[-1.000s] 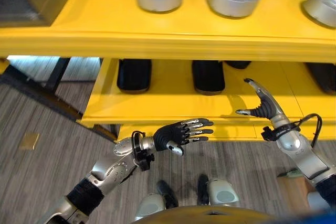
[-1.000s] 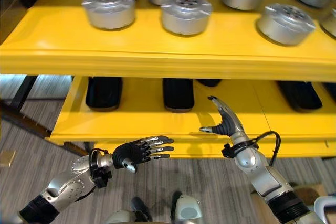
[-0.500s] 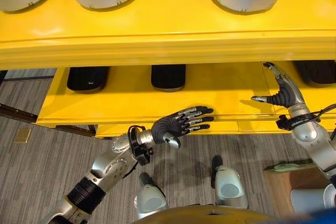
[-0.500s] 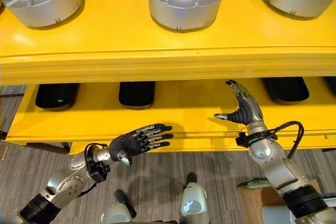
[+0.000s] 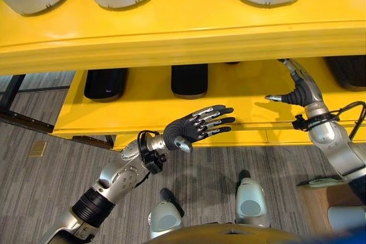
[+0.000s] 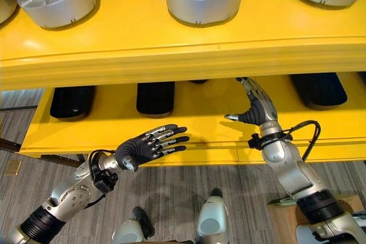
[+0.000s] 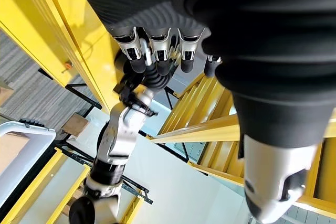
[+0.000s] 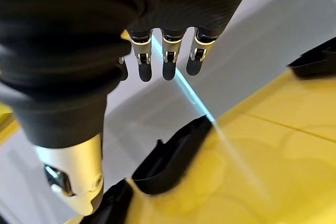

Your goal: Move parts from the plastic box to the shelf.

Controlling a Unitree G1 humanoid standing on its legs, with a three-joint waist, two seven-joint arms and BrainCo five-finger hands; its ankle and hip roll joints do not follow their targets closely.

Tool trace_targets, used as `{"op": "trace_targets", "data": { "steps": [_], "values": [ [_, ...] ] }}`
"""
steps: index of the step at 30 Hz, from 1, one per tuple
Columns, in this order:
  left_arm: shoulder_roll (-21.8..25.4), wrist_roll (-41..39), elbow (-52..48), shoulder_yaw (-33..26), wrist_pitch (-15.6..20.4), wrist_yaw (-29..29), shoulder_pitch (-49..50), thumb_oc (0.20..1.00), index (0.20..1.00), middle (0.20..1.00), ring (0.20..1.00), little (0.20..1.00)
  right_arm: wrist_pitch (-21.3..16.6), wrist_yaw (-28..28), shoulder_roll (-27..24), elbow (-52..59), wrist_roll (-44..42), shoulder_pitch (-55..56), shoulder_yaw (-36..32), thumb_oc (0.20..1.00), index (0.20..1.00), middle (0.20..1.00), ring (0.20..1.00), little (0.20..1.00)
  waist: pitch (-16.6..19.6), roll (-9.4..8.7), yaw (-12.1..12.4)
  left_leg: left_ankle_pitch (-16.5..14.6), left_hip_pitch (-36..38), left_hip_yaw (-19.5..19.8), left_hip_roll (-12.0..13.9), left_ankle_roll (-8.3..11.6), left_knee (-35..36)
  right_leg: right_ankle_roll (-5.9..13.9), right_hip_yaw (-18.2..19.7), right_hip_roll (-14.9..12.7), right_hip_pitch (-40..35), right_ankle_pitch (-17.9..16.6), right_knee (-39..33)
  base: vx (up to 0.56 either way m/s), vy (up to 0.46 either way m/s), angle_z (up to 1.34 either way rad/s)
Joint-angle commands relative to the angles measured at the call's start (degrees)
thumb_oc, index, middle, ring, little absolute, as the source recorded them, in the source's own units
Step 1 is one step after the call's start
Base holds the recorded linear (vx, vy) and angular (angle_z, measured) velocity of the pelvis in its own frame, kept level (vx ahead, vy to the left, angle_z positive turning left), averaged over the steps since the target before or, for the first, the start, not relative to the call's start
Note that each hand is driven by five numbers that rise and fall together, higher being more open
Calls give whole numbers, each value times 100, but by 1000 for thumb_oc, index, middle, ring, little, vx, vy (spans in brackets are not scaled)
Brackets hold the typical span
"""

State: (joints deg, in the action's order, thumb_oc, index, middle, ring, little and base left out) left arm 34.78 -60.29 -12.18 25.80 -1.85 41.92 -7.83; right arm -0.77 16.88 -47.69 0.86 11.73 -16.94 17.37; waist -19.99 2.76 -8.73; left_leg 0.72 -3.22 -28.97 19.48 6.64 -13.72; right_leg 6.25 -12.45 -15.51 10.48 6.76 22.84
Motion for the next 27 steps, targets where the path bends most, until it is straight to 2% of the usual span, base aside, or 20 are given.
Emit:
{"op": "trace_targets", "data": {
  "steps": [1,14,21,23,27],
  "values": [
    [65,-385,-435,25,194,-80,-34,1000,1000,1000,1000,1000,4,-21,220,-32,147,-529,64,1000,1000,1000,1000,1000,-33,-151,3,-509,-98,-236,180,-355,-696,-114,-274,26,-317,515,560,-72,-6,6],
    [-150,-254,-126,159,12,158,-209,1000,1000,1000,1000,1000,386,146,571,-549,409,-1240,377,1000,1000,1000,1000,1000,-108,-216,125,-675,-347,-127,311,-364,-1173,-188,-292,4,-99,685,1045,-51,-28,0],
    [-223,-73,108,305,-21,215,-540,1000,1000,1000,1000,1000,438,287,432,-1001,496,-1885,549,1000,1000,1000,1000,1000,-122,-260,203,-939,-659,-63,569,-390,-1981,-362,-363,-69,122,1087,1874,-71,-34,-4],
    [-261,-156,186,387,-148,242,-657,1000,1000,1000,1000,1000,572,229,402,-1227,473,-2135,628,1000,1000,1000,1000,1000,-102,-270,237,-1042,-748,-7,657,-389,-2262,-421,-365,-100,195,1258,2204,-12,-9,-2],
    [-361,-405,386,519,-310,201,-805,1000,1000,1000,1000,1000,590,221,239,-1707,484,-2594,860,1000,1000,1000,1000,1000,-52,-292,305,-1214,-914,118,819,-371,-2777,-508,-382,-166,258,1486,2678,46,-28,-5]
  ]
}}
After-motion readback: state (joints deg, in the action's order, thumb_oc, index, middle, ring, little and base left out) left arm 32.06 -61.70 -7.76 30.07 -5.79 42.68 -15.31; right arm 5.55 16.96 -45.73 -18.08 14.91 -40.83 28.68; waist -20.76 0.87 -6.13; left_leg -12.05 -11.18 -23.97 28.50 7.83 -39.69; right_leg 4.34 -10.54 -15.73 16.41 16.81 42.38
